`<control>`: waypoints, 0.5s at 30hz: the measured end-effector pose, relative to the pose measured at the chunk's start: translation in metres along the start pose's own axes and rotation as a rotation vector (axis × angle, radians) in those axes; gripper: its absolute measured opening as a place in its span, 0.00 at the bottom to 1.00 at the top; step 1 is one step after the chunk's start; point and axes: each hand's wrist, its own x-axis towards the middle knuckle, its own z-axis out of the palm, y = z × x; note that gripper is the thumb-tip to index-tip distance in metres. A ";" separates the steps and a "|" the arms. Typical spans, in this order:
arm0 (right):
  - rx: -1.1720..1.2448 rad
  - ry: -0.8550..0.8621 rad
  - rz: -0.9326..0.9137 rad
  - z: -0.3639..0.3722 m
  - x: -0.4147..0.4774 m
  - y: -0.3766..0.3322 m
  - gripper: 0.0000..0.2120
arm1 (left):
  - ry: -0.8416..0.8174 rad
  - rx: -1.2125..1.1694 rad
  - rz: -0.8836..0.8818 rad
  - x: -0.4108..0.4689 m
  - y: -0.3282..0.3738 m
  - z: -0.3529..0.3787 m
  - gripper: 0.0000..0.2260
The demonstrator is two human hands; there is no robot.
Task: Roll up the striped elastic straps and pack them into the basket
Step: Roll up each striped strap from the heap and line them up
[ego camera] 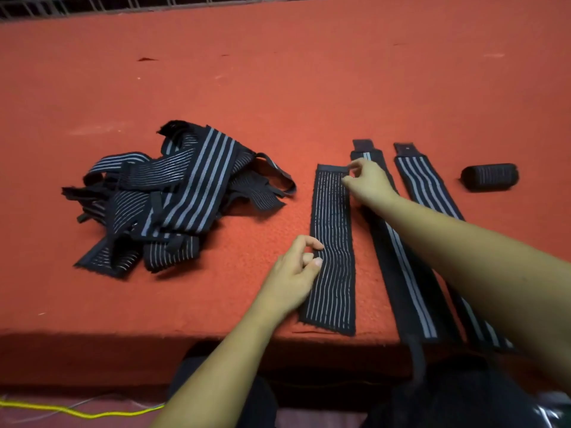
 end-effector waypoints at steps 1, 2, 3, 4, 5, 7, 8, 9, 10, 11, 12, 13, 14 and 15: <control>-0.048 -0.051 -0.047 -0.001 -0.015 0.000 0.19 | -0.028 -0.049 -0.008 0.000 0.001 -0.001 0.07; -0.084 -0.105 -0.088 -0.002 -0.028 0.002 0.18 | -0.056 -0.085 -0.019 0.000 0.001 -0.003 0.08; -0.119 -0.154 -0.132 -0.002 -0.041 0.005 0.17 | -0.082 -0.104 -0.029 -0.001 0.002 -0.003 0.09; -0.163 -0.196 -0.170 -0.003 -0.053 0.009 0.17 | -0.110 -0.116 -0.035 -0.002 0.003 -0.004 0.10; -0.199 -0.227 -0.198 -0.004 -0.063 0.012 0.17 | -0.137 -0.135 -0.040 -0.002 0.004 -0.004 0.10; -0.235 -0.253 -0.231 -0.007 -0.078 0.018 0.18 | -0.196 -0.221 -0.059 -0.004 0.006 -0.005 0.10; -0.239 -0.259 -0.243 -0.007 -0.085 0.021 0.19 | -0.221 -0.253 -0.068 -0.004 0.007 -0.005 0.10; -0.238 -0.264 -0.244 -0.007 -0.090 0.023 0.19 | -0.241 -0.268 -0.077 -0.006 0.009 -0.006 0.10; -0.233 -0.267 -0.244 -0.006 -0.093 0.026 0.20 | -0.254 -0.266 -0.089 -0.007 0.010 -0.007 0.10; -0.235 -0.273 -0.242 -0.005 -0.095 0.028 0.21 | -0.259 -0.262 -0.101 -0.008 0.012 -0.008 0.10; -0.250 -0.280 -0.248 -0.003 -0.096 0.030 0.22 | -0.255 -0.255 -0.120 -0.008 0.014 -0.008 0.10; -0.283 -0.286 -0.265 0.000 -0.097 0.032 0.24 | -0.250 -0.250 -0.142 -0.008 0.016 -0.008 0.09; -0.321 -0.285 -0.293 0.001 -0.097 0.035 0.25 | -0.240 -0.238 -0.171 -0.007 0.019 -0.008 0.08; -0.350 -0.280 -0.313 0.003 -0.097 0.036 0.26 | -0.225 -0.220 -0.211 -0.005 0.022 -0.007 0.07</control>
